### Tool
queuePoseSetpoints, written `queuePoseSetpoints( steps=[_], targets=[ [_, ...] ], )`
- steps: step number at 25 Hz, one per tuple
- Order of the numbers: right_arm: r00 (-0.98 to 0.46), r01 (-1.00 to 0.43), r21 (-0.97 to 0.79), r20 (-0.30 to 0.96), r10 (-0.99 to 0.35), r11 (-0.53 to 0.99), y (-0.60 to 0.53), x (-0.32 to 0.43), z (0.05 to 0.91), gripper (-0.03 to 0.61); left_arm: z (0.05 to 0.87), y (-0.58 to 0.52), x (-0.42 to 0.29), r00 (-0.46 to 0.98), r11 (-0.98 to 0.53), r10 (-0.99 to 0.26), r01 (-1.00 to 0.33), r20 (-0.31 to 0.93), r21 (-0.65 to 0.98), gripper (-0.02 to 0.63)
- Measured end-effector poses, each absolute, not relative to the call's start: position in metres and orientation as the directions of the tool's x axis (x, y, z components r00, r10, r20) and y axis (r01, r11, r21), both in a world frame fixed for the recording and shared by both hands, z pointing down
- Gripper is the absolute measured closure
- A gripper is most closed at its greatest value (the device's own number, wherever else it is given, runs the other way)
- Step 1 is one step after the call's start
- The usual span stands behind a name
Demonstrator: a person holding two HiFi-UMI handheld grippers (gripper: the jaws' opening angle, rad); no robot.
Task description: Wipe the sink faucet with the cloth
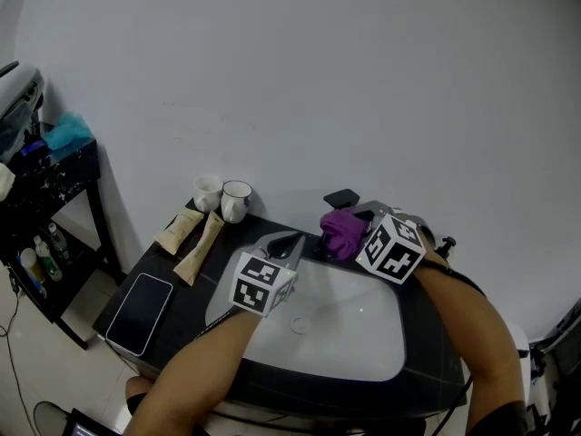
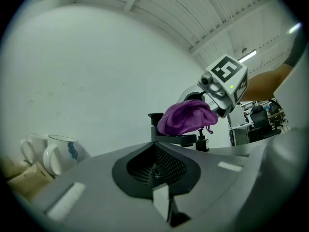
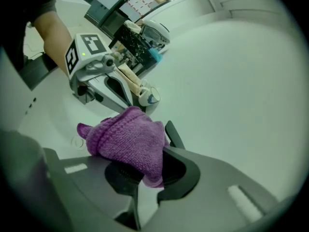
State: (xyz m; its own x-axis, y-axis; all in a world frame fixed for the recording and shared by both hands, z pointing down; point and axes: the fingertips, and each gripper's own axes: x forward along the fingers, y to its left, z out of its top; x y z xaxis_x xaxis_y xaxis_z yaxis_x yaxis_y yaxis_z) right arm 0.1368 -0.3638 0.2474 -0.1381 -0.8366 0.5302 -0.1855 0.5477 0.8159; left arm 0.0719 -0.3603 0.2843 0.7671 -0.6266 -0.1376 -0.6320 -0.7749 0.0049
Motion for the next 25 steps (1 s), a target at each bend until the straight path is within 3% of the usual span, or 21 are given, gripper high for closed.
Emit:
queuePoseSetpoints(
  steps=[11, 25],
  targets=[
    [-0.027, -0.162, 0.815, 0.560, -0.828, 0.557, -0.400, 0.138, 0.264, 0.529, 0.280, -0.364, 0.071, 0.763, -0.778, -0.625, -0.626, -0.164, 0.048, 0.598],
    [-0.049, -0.192, 0.762, 0.622, -0.781, 0.619, -0.393, 0.134, 0.268, 0.532, 0.280, -0.365, 0.070, 0.762, -0.776, -0.627, -0.629, -0.162, 0.049, 0.598]
  ],
)
